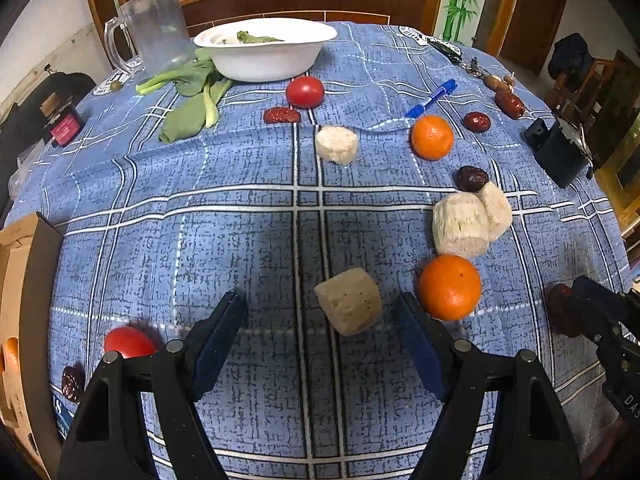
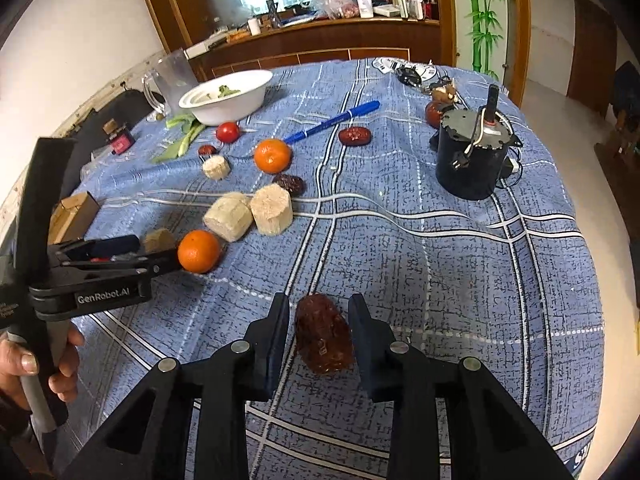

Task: Organize fruits
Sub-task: 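Grasp the dark red jujube with the right tool while the left tool grasps a beige cube, then carry the jujube and beige cube with both tools over the cardboard tray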

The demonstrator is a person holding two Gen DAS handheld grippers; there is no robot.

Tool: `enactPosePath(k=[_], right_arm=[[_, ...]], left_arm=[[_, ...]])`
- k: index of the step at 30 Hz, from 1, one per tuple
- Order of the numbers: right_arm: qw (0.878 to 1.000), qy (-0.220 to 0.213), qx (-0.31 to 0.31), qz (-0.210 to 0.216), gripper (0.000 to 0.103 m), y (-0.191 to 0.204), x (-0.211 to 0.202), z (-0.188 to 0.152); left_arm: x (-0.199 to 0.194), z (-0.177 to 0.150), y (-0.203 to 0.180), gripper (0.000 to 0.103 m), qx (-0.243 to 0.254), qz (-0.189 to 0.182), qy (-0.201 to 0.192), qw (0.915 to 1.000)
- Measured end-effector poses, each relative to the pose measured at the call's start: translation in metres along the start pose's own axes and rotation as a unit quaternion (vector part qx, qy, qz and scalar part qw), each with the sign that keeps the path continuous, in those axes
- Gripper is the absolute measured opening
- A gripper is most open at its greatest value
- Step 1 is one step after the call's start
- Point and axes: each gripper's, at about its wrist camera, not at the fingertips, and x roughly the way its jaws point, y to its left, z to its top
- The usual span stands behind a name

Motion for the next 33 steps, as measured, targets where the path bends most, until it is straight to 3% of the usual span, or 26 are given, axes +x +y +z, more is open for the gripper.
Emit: enactPosePath(k=[5,8,9,13,20,25,33], right_arm=[[1.000,0.016,-0.010,-0.017,0.032,0.001,0.010,-0.002],[0.999,0.020,-0.032,-0.039,0.031,0.009,0.010,-0.003],[0.998,0.020,-0.038,-0.044,0.031,0.011,0.010,-0.005],[0.999,0.017,-0.029,-0.037,0.031,0.008,0.007,-0.007],[1.000,-0.005,-0.007,-0.017,0.031,0.006,-0.020,-0.016],[1.000,-0.014,-0.005,-0.028,0.031,0.013,-0.037,-0.028],[0.999,-0.007,-0.012,-0.038,0.031,0.039,-0.046,-0.048]], left_arm=[[0.001,0.002,0.003,0.073,0.001,-0.002,-0.009,1.0000],[-0.004,0.003,0.008,0.045,0.005,-0.019,-0.017,0.9997],[-0.005,0.003,0.008,0.026,0.006,-0.028,-0.017,0.9995],[-0.008,-0.001,0.007,0.019,0.019,-0.028,-0.018,0.9993],[-0.032,-0.024,0.017,0.019,0.012,-0.056,-0.016,0.9982],[-0.056,-0.047,0.026,0.019,0.010,-0.082,-0.018,0.9964],[-0.083,-0.079,0.047,0.019,0.012,-0.083,-0.024,0.9962]])
